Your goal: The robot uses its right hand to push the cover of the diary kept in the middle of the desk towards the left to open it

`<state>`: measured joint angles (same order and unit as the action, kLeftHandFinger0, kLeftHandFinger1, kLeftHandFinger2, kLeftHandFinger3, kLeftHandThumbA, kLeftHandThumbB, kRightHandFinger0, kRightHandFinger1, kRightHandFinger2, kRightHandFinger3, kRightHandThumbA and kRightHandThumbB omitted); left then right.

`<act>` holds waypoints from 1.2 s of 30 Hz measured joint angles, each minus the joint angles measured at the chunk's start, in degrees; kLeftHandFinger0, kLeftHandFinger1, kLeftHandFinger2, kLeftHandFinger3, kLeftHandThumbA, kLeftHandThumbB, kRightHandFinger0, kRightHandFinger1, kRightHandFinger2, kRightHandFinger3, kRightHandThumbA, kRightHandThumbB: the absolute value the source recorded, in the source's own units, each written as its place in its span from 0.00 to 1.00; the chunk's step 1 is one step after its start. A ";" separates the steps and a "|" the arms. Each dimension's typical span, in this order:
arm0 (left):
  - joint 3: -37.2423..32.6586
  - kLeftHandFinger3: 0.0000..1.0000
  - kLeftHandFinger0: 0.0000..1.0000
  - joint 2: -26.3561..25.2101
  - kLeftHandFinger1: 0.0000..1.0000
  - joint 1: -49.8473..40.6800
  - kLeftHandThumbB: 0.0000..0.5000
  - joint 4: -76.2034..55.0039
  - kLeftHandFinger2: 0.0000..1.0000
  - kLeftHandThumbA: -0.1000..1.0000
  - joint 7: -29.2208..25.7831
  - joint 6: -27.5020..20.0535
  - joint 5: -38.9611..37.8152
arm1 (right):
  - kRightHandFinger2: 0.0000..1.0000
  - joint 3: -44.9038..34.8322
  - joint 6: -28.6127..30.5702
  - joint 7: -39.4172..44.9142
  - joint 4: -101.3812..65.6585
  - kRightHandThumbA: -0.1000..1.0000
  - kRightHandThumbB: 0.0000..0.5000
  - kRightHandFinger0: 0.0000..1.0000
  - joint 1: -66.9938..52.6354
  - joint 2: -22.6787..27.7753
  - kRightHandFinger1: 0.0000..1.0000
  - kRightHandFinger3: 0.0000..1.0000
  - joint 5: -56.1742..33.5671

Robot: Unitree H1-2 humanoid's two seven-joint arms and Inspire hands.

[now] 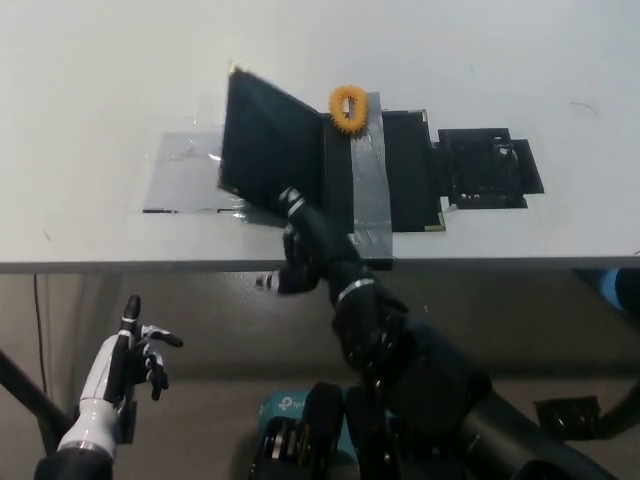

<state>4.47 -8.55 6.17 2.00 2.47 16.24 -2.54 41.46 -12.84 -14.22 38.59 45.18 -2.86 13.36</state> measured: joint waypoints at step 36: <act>-1.21 0.36 0.12 -0.76 0.17 0.88 0.77 0.69 0.13 1.00 1.06 0.81 0.51 | 1.00 -13.91 -6.96 20.87 -24.58 1.00 0.44 1.00 -6.27 5.66 1.00 1.00 5.94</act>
<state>3.26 -9.31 7.05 2.69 3.54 17.05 -2.03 27.56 -19.80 6.66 14.00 38.91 2.80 19.29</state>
